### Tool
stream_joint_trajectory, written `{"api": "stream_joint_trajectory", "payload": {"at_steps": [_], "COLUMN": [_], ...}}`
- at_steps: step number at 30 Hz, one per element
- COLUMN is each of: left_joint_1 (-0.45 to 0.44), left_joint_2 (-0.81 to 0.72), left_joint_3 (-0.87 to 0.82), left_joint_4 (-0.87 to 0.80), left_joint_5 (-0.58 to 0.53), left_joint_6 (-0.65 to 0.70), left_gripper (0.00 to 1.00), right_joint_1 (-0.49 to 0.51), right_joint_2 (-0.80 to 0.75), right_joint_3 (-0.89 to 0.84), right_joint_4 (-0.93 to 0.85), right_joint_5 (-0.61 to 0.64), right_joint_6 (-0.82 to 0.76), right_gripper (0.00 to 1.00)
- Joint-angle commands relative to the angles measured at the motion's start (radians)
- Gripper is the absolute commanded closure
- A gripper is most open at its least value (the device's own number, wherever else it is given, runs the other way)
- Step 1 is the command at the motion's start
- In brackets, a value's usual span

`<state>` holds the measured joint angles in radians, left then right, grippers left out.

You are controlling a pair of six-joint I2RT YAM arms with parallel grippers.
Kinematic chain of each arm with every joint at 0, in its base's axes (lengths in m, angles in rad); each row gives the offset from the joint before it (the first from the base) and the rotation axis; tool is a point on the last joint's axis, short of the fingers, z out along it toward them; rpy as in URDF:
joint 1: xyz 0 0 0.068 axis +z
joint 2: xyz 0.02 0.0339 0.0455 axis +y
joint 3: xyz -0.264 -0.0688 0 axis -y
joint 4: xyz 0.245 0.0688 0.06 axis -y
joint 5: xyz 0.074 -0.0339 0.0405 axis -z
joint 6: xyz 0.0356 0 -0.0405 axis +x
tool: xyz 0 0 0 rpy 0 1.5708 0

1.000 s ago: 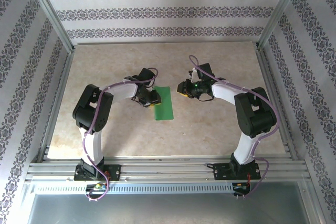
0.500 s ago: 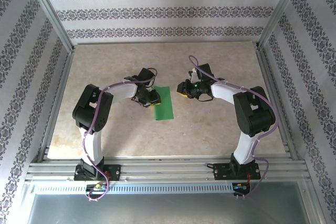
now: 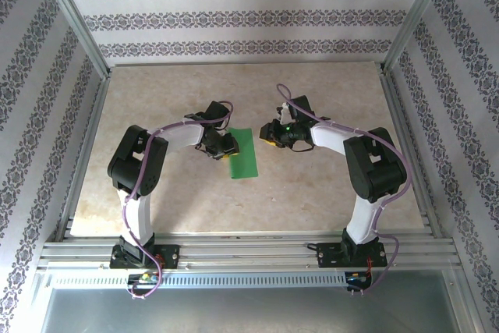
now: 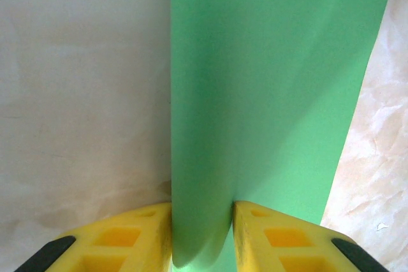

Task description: Fold a paper plane with a square sheet of paper (pick it up from the middle)

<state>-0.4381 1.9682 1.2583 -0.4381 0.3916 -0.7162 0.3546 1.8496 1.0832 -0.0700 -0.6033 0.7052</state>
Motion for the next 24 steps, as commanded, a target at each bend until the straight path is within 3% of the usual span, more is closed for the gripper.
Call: {"api": "stream_joint_trajectory", "payload": {"at_steps": [1,24], "left_joint_1": [0.018,0.019], "left_joint_2": [0.058,0.085], "left_joint_3": [-0.047,-0.041], "left_joint_4": [-0.123,-0.139], "left_joint_5": [-0.101,-0.089], "left_joint_6": [-0.013,0.021], "left_gripper": [0.67,0.67], "right_joint_1": [0.012,0.079], "right_joint_2": [0.013,0.140], "right_joint_3": [0.009,0.129], "right_joint_4": [0.007,-0.060], "right_joint_5": [-0.003,-0.093], "right_joint_6": [0.001,-0.033], "right_gripper": [0.65,0.81]}}
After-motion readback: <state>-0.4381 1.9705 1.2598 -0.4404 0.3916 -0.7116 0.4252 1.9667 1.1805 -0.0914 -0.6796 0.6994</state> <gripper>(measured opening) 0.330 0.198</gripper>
